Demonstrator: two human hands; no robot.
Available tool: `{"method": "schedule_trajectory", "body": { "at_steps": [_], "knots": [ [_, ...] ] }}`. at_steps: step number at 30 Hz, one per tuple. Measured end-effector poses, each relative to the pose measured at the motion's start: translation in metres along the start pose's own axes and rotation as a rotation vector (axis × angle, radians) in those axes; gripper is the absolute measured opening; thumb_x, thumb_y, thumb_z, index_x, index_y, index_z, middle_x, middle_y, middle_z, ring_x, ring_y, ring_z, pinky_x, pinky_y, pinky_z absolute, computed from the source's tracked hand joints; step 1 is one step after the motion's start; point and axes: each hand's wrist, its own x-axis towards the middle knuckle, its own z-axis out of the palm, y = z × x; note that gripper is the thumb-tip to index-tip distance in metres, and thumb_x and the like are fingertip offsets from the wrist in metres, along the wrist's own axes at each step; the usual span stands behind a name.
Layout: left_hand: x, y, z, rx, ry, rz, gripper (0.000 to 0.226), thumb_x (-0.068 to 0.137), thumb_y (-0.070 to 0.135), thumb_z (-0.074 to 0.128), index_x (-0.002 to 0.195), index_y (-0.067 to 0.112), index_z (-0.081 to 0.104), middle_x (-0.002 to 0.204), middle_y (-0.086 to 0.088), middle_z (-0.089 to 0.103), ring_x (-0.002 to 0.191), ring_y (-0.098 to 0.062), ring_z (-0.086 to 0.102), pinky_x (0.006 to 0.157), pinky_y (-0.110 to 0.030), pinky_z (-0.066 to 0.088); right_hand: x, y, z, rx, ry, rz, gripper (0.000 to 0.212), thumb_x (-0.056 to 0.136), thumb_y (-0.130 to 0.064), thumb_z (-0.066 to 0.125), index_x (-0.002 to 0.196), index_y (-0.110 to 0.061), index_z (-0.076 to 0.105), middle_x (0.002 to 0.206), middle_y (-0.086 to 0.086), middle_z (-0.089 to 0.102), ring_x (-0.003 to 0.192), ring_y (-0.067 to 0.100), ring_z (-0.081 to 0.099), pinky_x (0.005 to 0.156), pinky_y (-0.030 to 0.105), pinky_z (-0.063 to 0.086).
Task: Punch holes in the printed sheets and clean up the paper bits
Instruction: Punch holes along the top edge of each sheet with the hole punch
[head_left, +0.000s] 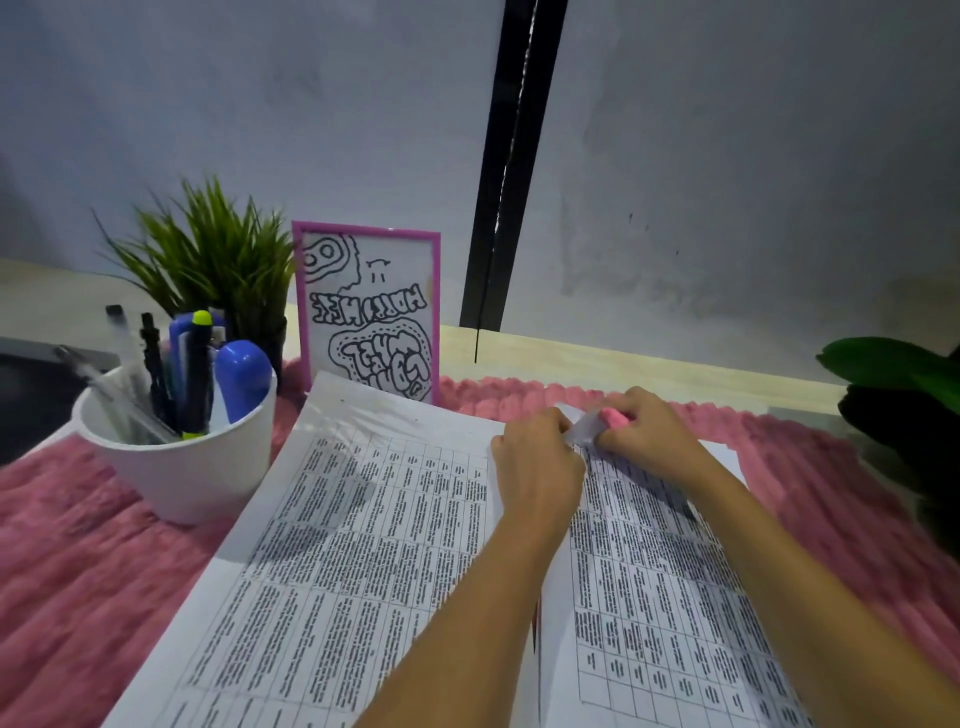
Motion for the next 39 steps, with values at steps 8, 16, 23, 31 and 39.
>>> {"method": "schedule_trajectory", "body": {
  "at_steps": [8, 16, 23, 31, 39],
  "knots": [
    [0.004, 0.002, -0.002, -0.373, 0.016, 0.012, 0.031, 0.095, 0.019, 0.058, 0.124, 0.015, 0.047, 0.107, 0.003, 0.056, 0.091, -0.01, 0.054, 0.075, -0.024, 0.044, -0.009, -0.015, -0.018, 0.337, 0.226, 0.072, 0.003, 0.08, -0.005, 0.071, 0.08, -0.004, 0.069, 0.093, 0.003, 0.059, 0.078, 0.019, 0.056, 0.064, 0.028, 0.044],
    [0.01, -0.001, -0.009, -0.627, -0.196, -0.11, 0.015, 0.097, 0.013, 0.055, 0.11, 0.012, 0.063, 0.103, -0.008, 0.07, 0.093, -0.025, 0.067, 0.087, -0.045, 0.056, -0.016, 0.004, -0.071, 0.393, 0.239, 0.334, 0.074, 0.083, -0.007, 0.061, 0.149, -0.028, 0.037, 0.106, 0.004, 0.057, 0.045, 0.016, 0.049, 0.04, 0.026, 0.041],
    [0.011, 0.0, -0.01, -0.789, -0.293, -0.177, 0.017, 0.09, 0.012, 0.066, 0.107, 0.011, 0.065, 0.103, -0.007, 0.071, 0.09, -0.019, 0.066, 0.074, -0.023, 0.05, -0.062, 0.05, -0.097, 0.499, 0.049, 0.348, 0.072, 0.079, -0.022, 0.07, 0.145, -0.038, 0.043, 0.098, -0.017, 0.071, 0.107, 0.016, 0.057, 0.093, 0.034, 0.039],
    [0.008, -0.001, -0.012, -0.721, -0.326, -0.084, 0.017, 0.094, 0.014, 0.06, 0.096, 0.029, 0.067, 0.101, -0.011, 0.073, 0.092, -0.031, 0.07, 0.085, -0.046, 0.058, -0.052, 0.025, -0.096, 0.079, 0.277, 0.166, 0.069, 0.086, -0.014, 0.066, 0.148, -0.033, 0.04, 0.142, 0.013, 0.044, 0.093, 0.015, 0.054, 0.078, 0.027, 0.042],
    [0.009, 0.002, -0.008, -0.77, -0.265, -0.025, 0.008, 0.092, 0.015, 0.064, 0.096, 0.01, 0.069, 0.098, -0.024, 0.068, 0.083, -0.027, 0.063, 0.082, -0.046, 0.054, -0.025, -0.046, -0.067, -0.005, -0.172, -0.034, 0.047, 0.081, -0.012, 0.064, 0.127, -0.024, 0.062, 0.089, 0.004, 0.067, 0.056, 0.012, 0.051, 0.044, 0.022, 0.043]
  ]
}}
